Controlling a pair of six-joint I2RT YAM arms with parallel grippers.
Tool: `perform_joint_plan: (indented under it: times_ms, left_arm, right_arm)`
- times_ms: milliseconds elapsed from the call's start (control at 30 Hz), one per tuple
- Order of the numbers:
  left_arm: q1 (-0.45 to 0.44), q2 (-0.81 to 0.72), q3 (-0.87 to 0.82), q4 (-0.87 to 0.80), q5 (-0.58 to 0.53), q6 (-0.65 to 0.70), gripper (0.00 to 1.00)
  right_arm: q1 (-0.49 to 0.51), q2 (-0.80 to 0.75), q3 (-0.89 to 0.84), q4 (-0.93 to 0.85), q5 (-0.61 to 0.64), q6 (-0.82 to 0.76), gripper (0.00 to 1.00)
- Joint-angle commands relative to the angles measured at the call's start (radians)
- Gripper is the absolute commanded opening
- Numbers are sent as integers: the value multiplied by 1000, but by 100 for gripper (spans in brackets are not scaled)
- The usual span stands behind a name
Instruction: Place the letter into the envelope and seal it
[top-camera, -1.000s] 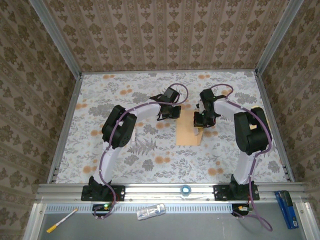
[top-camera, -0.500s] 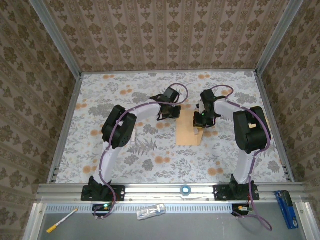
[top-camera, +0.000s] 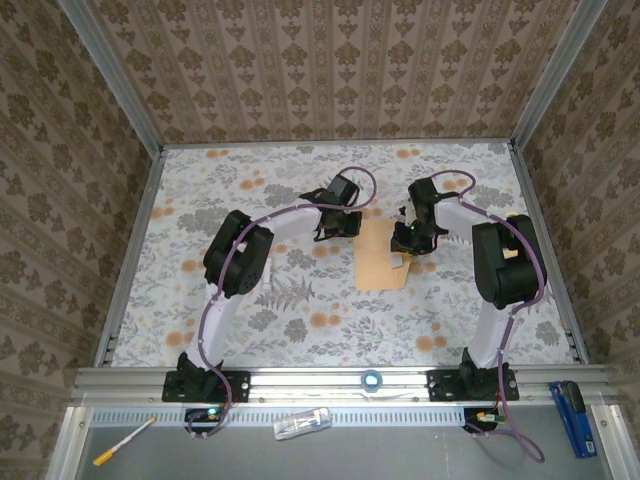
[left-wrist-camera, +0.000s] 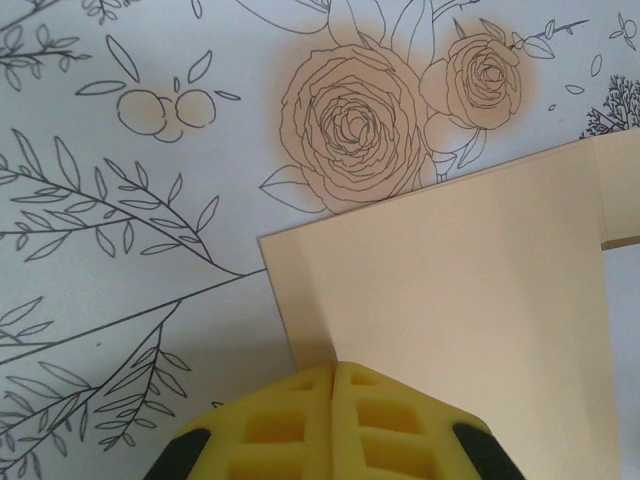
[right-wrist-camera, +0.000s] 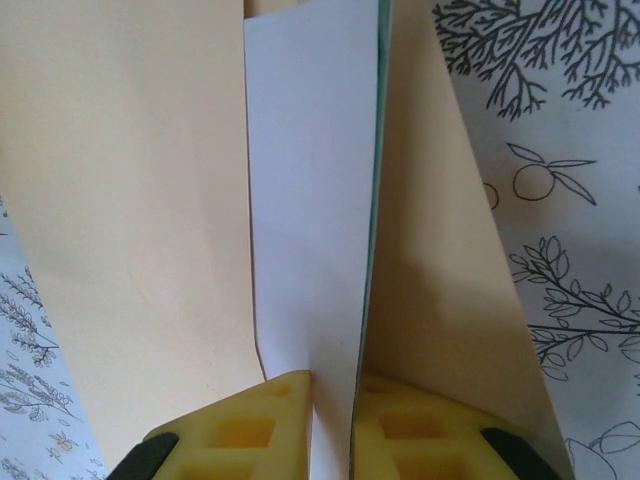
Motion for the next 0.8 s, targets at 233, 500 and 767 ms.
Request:
perform_joint_plan:
  times_ms: [233,500,767]
  left_arm:
    - [-5,16,-44,-90,8,-10,0]
    - [-3,16,-44,-91,9,-10,0]
    - [-3,16,-50,-91,7,-11,0]
  right_arm:
    - [-6,-40,-19,-23,65,21,35]
    - [-12,-47,-32,3,79,36,29]
    - [-12,-12,-31,13,75,39,25]
